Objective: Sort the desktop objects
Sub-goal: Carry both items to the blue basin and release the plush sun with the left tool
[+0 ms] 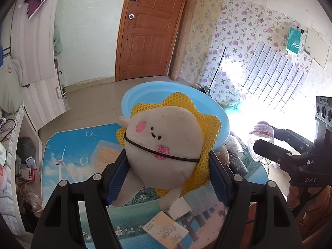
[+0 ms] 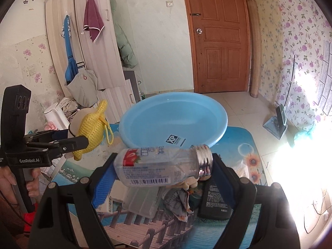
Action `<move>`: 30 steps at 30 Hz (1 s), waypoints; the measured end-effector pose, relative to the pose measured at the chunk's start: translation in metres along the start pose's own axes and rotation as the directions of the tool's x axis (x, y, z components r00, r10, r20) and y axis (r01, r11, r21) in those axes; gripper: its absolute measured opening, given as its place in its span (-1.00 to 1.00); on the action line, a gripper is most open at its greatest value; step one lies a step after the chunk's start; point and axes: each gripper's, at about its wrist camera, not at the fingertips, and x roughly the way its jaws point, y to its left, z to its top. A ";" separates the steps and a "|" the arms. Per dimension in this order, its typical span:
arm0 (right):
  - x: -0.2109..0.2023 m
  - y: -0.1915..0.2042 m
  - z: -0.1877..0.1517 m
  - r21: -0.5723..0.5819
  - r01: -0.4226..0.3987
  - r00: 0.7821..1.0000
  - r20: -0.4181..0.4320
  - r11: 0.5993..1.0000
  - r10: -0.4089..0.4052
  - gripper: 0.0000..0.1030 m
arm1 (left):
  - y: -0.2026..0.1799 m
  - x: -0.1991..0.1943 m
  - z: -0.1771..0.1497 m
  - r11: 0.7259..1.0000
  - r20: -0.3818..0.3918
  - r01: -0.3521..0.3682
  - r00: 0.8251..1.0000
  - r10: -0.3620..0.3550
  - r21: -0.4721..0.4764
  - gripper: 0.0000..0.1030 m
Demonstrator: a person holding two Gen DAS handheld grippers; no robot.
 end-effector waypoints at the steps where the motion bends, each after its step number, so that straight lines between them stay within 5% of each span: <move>1: 0.003 -0.001 0.002 -0.001 -0.004 1.000 0.004 1.000 0.004 0.67 | -0.002 0.006 0.004 1.000 -0.006 0.000 1.000 0.000 0.002 0.40; 14: 0.057 -0.016 0.025 -0.018 -0.002 1.000 -0.011 1.000 0.002 0.67 | -0.018 0.066 0.033 0.998 -0.029 0.051 0.998 -0.049 0.049 0.52; 22: 0.073 -0.029 0.027 0.002 0.049 0.998 -0.045 0.999 -0.049 0.67 | -0.027 0.063 0.028 0.986 -0.011 0.125 0.992 -0.124 0.107 0.72; 30: 0.087 -0.035 0.024 0.037 0.071 0.994 -0.088 0.997 -0.067 0.68 | -0.035 0.050 0.020 0.983 0.001 0.121 0.992 -0.123 0.136 0.83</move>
